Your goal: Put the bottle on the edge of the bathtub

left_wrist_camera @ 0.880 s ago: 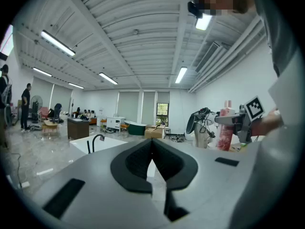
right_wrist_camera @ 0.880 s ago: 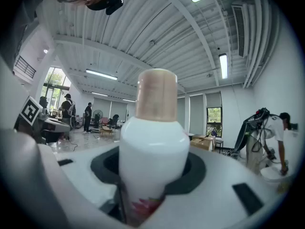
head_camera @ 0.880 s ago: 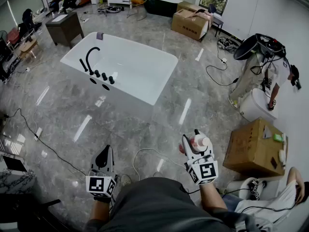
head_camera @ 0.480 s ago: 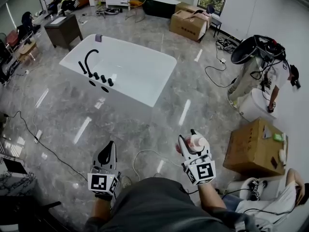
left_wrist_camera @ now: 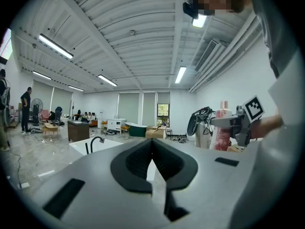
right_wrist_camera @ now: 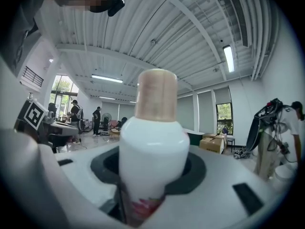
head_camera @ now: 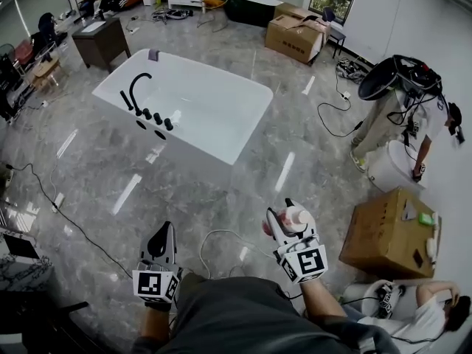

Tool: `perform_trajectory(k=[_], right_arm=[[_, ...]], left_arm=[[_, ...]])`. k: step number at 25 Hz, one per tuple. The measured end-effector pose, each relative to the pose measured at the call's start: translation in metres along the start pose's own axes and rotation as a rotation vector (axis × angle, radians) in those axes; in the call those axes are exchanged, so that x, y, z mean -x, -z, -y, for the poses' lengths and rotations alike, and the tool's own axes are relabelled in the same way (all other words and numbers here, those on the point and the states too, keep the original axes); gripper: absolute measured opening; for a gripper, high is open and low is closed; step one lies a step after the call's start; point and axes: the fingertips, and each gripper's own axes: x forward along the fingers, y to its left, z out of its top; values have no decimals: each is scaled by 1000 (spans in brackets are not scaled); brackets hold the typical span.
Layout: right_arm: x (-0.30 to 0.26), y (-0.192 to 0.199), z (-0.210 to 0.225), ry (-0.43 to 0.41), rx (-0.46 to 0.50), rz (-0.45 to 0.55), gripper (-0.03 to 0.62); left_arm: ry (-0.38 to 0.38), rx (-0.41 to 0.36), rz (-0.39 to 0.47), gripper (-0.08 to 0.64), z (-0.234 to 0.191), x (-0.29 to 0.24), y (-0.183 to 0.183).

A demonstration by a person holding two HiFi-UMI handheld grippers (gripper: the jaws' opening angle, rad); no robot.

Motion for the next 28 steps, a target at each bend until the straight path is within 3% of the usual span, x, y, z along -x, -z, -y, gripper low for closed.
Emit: perform_trajectory(k=[5, 11, 21, 28], right_arm=[[-22, 12, 14, -50, 12, -11, 202], [-54, 18, 28, -51, 10, -26, 202], [-172, 5, 22, 16, 21, -39, 202], [-267, 2, 18, 83, 1, -49, 202]], left_arm=[[-41, 16, -28, 0, 7, -8, 21], [-34, 21, -44, 0, -4, -31, 25], [75, 15, -44, 0, -105, -137, 12], [150, 61, -113, 0, -195, -195, 25]])
